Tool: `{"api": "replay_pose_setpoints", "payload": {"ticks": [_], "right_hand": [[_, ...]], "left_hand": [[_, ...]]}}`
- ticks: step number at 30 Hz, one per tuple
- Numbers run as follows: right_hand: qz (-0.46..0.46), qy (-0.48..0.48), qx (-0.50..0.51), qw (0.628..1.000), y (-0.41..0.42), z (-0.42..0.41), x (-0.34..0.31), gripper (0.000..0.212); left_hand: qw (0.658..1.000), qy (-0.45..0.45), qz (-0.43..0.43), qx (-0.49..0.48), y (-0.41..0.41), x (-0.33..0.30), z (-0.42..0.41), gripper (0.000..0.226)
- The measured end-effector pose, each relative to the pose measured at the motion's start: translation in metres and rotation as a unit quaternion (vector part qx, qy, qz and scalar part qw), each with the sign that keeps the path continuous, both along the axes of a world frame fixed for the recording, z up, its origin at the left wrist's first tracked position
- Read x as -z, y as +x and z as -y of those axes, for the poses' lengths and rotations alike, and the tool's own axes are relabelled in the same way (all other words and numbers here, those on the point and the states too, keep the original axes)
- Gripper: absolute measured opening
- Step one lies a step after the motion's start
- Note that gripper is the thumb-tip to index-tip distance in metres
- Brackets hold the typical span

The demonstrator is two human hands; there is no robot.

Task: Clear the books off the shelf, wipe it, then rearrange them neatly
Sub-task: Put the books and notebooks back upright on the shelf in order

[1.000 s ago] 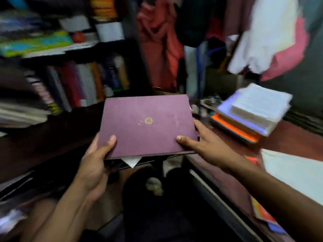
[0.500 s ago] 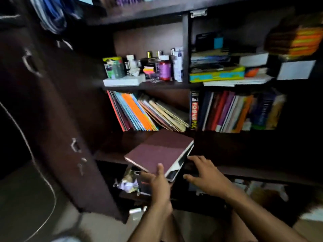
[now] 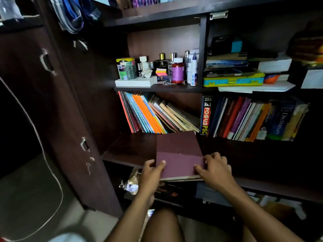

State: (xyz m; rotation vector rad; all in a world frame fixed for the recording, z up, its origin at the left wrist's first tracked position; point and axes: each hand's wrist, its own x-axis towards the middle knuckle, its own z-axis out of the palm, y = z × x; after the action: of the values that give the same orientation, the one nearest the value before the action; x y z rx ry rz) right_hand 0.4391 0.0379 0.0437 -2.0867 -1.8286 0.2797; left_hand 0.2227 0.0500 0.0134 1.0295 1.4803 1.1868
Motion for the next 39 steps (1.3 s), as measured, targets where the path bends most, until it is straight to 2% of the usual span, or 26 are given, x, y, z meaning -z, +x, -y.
{"api": "replay_pose_setpoints", "payload": {"ticks": [3, 8, 10, 12, 16, 18, 20, 22, 24, 28, 34, 37, 39], "right_hand": [[0.018, 0.019, -0.029, 0.999, 0.003, 0.002, 0.001, 0.053], [-0.050, 0.038, -0.093, 0.994, 0.001, 0.005, -0.001, 0.053], [-0.046, 0.040, -0.135, 0.989, -0.007, 0.003, -0.007, 0.067], [-0.007, 0.037, -0.188, 0.981, -0.019, -0.007, -0.013, 0.073], [0.040, 0.031, -0.276, 0.960, -0.066, -0.049, -0.031, 0.066], [0.053, 0.032, -0.302, 0.951, -0.092, -0.073, -0.041, 0.068], [0.100, 0.042, -0.330, 0.938, -0.118, -0.101, -0.052, 0.070], [0.165, 0.057, -0.356, 0.918, -0.138, -0.126, -0.065, 0.069], [0.223, 0.072, -0.378, 0.896, -0.158, -0.151, -0.077, 0.064], [0.326, 0.092, -0.402, 0.851, -0.194, -0.201, -0.093, 0.058], [0.507, 0.155, -0.410, 0.742, -0.249, -0.271, -0.086, 0.051], [0.594, 0.154, -0.367, 0.699, -0.270, -0.299, -0.086, 0.051], [0.668, 0.139, -0.326, 0.655, -0.277, -0.302, -0.088, 0.052]], "left_hand": [[0.998, -0.025, -0.009, 0.052, 0.000, -0.007, -0.012, 0.035], [0.994, -0.032, 0.068, 0.076, -0.017, -0.003, -0.012, 0.041], [0.991, -0.020, 0.124, 0.048, -0.031, -0.008, -0.006, 0.037], [0.990, 0.022, 0.140, 0.008, -0.048, -0.016, -0.001, 0.034], [0.980, 0.161, 0.045, -0.109, -0.082, -0.024, -0.004, 0.044], [0.965, 0.199, -0.032, -0.167, -0.093, -0.023, -0.016, 0.056], [0.943, 0.199, -0.128, -0.233, -0.104, -0.022, -0.038, 0.072], [0.926, 0.185, -0.162, -0.286, -0.114, -0.018, -0.062, 0.076], [0.915, 0.178, -0.177, -0.317, -0.117, -0.012, -0.087, 0.065], [0.922, 0.169, -0.199, -0.286, -0.114, -0.005, -0.125, 0.051], [0.916, 0.138, -0.234, -0.295, -0.118, 0.014, -0.149, 0.054], [0.922, 0.117, -0.234, -0.286, -0.118, 0.012, -0.151, 0.055], [0.921, 0.112, -0.243, -0.283, -0.117, 0.013, -0.150, 0.056]]}}
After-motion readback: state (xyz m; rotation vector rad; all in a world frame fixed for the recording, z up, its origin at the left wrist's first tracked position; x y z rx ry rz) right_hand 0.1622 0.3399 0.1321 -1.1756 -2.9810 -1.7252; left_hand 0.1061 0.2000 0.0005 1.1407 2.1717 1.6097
